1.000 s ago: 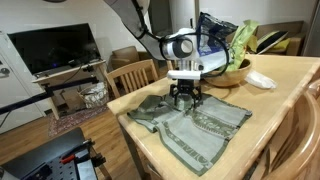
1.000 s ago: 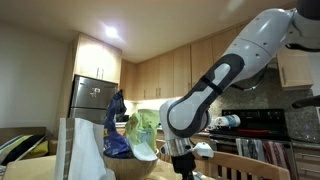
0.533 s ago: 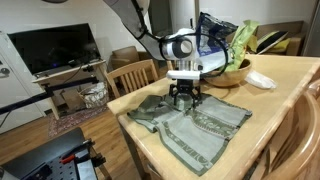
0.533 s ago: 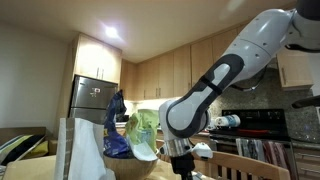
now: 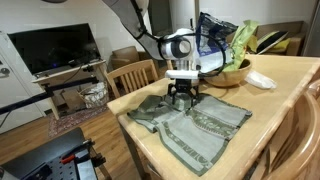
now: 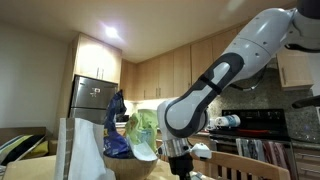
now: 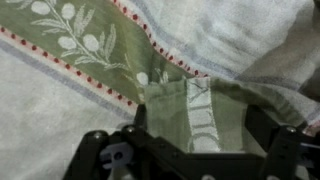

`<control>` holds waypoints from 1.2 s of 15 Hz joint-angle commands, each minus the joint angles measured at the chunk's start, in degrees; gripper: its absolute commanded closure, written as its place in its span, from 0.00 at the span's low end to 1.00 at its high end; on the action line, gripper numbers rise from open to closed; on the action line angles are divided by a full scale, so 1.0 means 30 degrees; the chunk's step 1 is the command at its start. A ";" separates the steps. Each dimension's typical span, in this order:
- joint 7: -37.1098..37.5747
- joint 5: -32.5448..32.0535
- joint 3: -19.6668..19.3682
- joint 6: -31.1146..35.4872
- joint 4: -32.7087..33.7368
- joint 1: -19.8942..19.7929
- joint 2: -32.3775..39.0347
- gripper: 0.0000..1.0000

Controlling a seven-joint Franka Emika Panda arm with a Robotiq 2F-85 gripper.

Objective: Slide the wooden bowl forward then unfold the towel

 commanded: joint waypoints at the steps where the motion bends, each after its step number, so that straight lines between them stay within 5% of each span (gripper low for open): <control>1: -0.0446 0.0249 0.0122 -0.0592 -0.0308 -0.0042 -0.0685 0.00; 18: -0.0564 0.0399 0.0164 -0.1737 0.0163 -0.0138 -0.0786 0.00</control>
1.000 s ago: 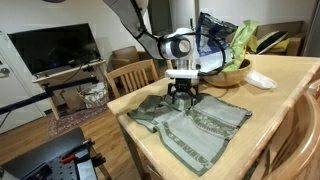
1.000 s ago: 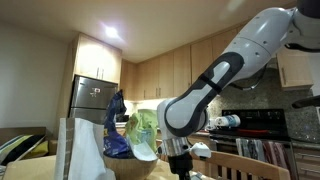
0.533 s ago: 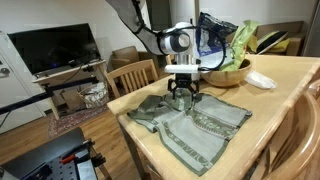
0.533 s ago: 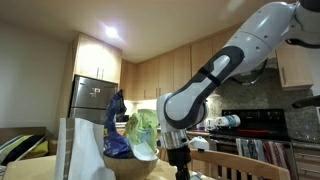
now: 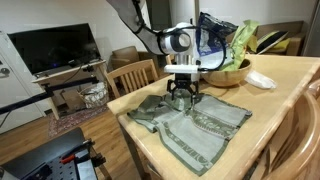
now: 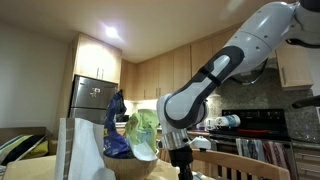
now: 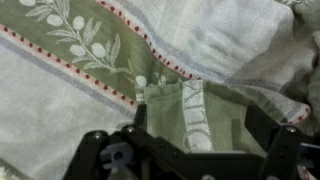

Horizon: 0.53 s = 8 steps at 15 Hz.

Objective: Slide the wooden bowl forward then unfold the towel

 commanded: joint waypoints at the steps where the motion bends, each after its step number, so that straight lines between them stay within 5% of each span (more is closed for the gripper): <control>1: -0.0571 0.0355 0.0074 -0.0765 0.0282 -0.0075 0.0016 0.00; 8: -0.0703 0.0301 0.0086 -0.0888 0.0679 -0.0056 0.0586 0.00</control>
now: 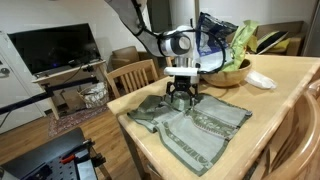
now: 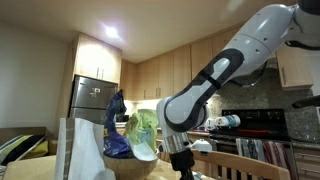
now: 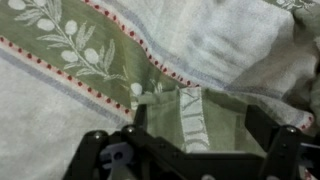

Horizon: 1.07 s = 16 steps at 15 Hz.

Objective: Slide the wooden bowl forward then unfold the towel

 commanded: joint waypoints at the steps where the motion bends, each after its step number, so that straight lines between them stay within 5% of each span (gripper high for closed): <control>1: -0.0655 0.0283 0.0071 -0.0558 0.0573 -0.0066 0.0265 0.00; 16: -0.0289 -0.0083 -0.0311 0.0350 0.1529 0.0134 0.0789 0.00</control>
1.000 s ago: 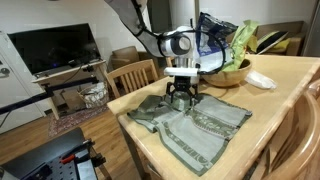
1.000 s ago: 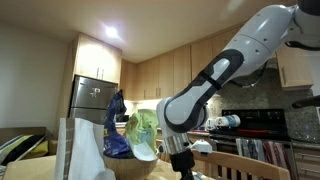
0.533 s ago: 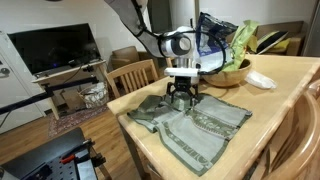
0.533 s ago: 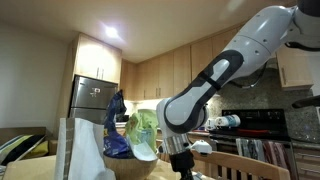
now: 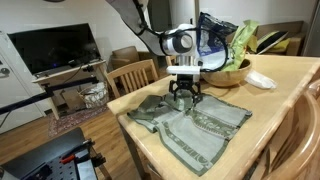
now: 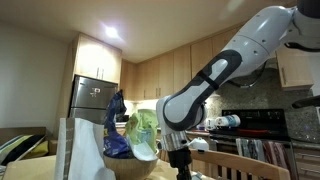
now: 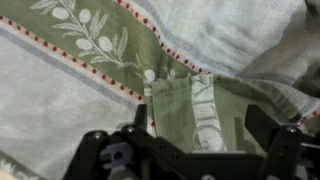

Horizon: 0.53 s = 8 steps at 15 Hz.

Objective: Slide the wooden bowl forward then unfold the towel

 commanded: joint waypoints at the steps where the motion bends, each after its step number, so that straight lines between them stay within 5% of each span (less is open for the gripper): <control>1: -0.0334 -0.0060 -0.0168 0.0048 0.0917 0.0131 0.0625 0.00; 8: -0.0544 -0.0099 -0.0111 -0.0187 0.1160 0.0117 0.1006 0.00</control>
